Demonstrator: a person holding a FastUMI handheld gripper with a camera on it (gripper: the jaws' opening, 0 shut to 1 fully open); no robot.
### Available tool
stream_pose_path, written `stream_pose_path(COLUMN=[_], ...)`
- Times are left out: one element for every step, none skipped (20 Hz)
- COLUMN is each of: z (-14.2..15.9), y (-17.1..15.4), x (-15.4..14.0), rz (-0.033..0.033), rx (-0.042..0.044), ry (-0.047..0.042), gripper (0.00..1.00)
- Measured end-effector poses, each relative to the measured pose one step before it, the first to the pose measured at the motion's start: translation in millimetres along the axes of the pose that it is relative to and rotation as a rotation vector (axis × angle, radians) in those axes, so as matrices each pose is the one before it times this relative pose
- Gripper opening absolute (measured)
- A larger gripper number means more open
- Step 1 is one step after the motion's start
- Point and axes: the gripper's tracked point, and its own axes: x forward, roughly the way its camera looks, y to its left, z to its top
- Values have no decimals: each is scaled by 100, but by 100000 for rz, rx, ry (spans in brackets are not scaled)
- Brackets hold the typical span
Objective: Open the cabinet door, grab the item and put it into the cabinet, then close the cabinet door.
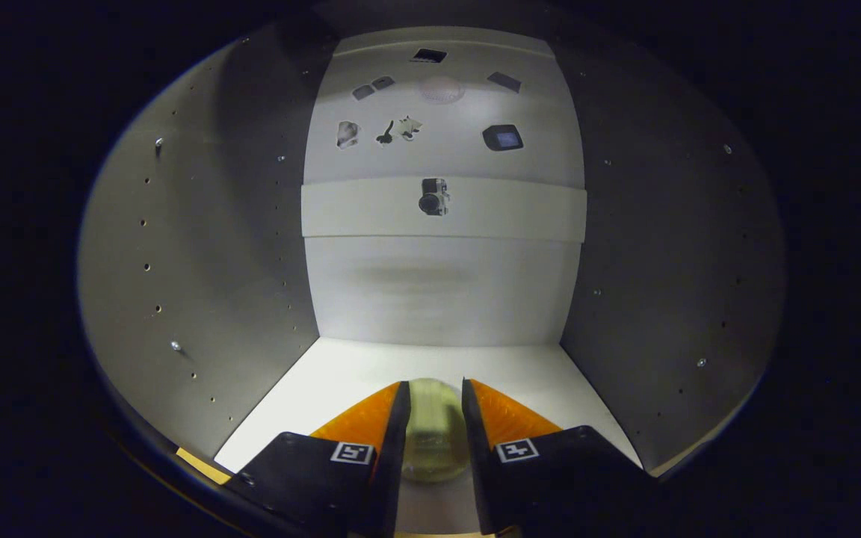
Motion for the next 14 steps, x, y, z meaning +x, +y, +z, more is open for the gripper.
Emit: stream_pose_path(z=[487,618,807,692,709,695,1021,1062,1258,1138,1042,875,878,638], y=[177,464,402,269,369,459,383,382,101,-7,-111,259,318,298], x=[-408,-529,-680,-803,-865,-970,-1199,-1112,-1248,-1119,-1206,-1046,-1333,-1128], rz=[775,1491,1119,858,1151,1163,1003,717,-434,-1026,-992,-772,410,-356], rx=[-902,-577,-498,-557,-487,-338,-20,-49,-620,-1579,-1455,-630,214,214], ry=[-1590,-2129,-2364,-1802,-1470,-1564,-2533,-2870,-3428,-3219,-2536,-2357,-1910,-1560], gripper=[48,48,48,48,48,48,48,48,49,52,63,69,77,78])
